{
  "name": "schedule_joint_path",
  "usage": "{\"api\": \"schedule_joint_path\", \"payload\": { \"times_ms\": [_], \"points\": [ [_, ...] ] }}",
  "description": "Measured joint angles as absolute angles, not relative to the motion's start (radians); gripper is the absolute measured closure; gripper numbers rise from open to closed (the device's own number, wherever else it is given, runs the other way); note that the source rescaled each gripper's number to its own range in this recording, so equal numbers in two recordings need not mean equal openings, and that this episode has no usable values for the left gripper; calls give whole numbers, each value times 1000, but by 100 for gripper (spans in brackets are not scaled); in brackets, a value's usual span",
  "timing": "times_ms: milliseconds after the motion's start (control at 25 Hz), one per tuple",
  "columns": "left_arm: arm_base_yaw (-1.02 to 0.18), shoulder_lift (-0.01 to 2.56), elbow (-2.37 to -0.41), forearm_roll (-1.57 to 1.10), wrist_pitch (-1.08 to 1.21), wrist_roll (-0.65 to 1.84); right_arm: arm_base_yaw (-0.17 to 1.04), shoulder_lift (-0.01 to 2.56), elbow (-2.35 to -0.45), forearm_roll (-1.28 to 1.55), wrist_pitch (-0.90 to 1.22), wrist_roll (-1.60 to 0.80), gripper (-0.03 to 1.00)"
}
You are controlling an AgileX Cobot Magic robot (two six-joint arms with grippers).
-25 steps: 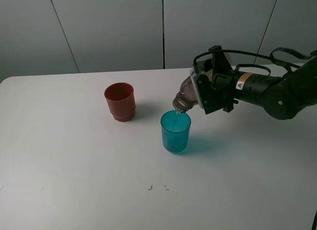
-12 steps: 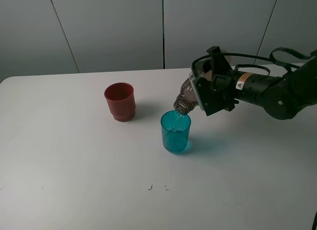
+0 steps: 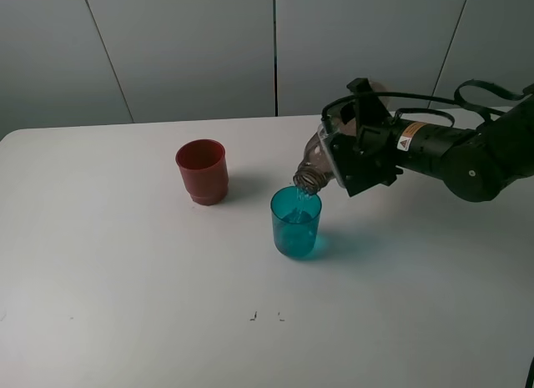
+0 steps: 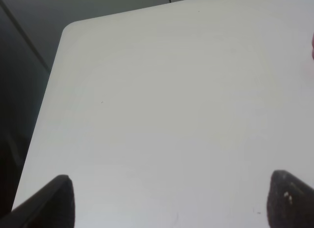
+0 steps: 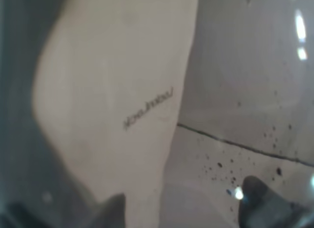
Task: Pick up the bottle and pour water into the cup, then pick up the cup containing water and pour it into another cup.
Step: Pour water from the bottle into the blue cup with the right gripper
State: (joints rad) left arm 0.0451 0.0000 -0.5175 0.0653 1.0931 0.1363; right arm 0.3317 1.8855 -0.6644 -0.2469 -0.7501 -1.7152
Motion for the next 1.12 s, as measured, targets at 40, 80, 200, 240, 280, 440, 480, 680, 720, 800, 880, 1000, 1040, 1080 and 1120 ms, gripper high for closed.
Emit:
{"api": "schedule_joint_path", "payload": {
  "times_ms": [40,80,200,240,280,440,480,680,720,800,880,1000,1040,1080,1120],
  "points": [
    [45,0,-518,65,1093,136,332,1885,-664,-247,-750,-1719,94],
    [45,0,-518,65,1093,136,332,1885,-664,-247,-750,-1721,94],
    [45,0,-518,65,1093,136,332,1885,-664,-247,-750,-1735,94],
    [45,0,-518,65,1093,136,332,1885,-664,-247,-750,-1739,94],
    [45,0,-518,65,1093,136,332,1885,-664,-247,-752,-1742,94],
    [45,0,-518,65,1093,136,332,1885,-664,-247,-758,-1750,94],
    [45,0,-518,65,1093,136,332,1885,-664,-247,-760,-1755,94],
    [45,0,-518,65,1093,136,332,1885,-664,-253,-764,-1782,94],
    [45,0,-518,65,1093,136,332,1885,-664,-253,-765,-1784,94],
    [45,0,-518,65,1093,136,332,1885,-664,-253,-768,-1786,94],
    [45,0,-518,65,1093,136,332,1885,-664,-255,-776,-1788,94],
    [45,0,-518,65,1093,136,332,1885,-664,-261,-785,-1789,94],
    [45,0,-518,65,1093,136,332,1885,-664,-265,-787,-1789,94],
    [45,0,-518,65,1093,136,332,1885,-664,-272,-787,-1791,94],
    [45,0,-518,65,1093,136,332,1885,-664,-277,-787,-1791,94]
  ]
}}
